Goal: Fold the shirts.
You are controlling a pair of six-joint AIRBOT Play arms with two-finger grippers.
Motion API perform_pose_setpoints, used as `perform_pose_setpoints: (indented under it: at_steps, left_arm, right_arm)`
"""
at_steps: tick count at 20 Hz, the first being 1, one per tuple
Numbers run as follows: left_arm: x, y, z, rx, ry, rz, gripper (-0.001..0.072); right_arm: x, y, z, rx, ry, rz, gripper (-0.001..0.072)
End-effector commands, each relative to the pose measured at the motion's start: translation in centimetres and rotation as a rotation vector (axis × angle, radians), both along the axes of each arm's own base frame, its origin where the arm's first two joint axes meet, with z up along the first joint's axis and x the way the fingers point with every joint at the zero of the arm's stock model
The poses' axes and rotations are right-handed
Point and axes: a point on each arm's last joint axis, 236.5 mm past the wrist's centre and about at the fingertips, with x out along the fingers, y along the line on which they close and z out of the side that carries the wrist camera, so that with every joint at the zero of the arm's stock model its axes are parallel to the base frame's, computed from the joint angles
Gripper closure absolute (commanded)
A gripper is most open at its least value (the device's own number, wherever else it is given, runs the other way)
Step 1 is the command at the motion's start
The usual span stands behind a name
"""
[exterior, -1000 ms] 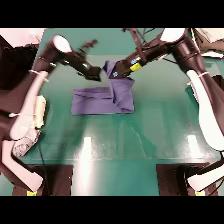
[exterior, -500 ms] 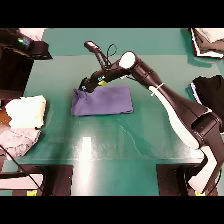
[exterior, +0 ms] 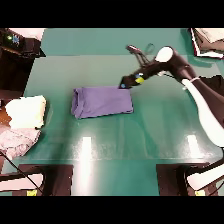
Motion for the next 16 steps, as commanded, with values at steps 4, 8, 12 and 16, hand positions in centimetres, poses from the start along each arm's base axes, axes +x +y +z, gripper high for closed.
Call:
perform_pose_setpoints:
  at_steps: [4,8,12,16]
  left_arm:
    - [0.5,-1.1,0.9,-0.051,-0.038,-0.013,0.0680]
    - [0.5,-1.2,1.0,-0.056,-0.037,-0.016,0.0681]
    - [0.4,-1.2,0.9,-0.055,-0.030,-0.018,0.0680]
    - [0.3,-1.2,0.9,-0.055,-0.030,-0.018,0.0680]
  right_arm:
    - [-1.9,-6.0,-6.3,0.128,0.273,-0.247,0.0024]
    - [-1.7,-2.2,-7.9,0.226,0.315,-0.241,0.0024]
    - [-2.3,2.4,-9.2,0.218,0.333,-0.136,0.0041]
    - [-1.7,5.5,-8.8,0.211,0.218,-0.068,0.0536]
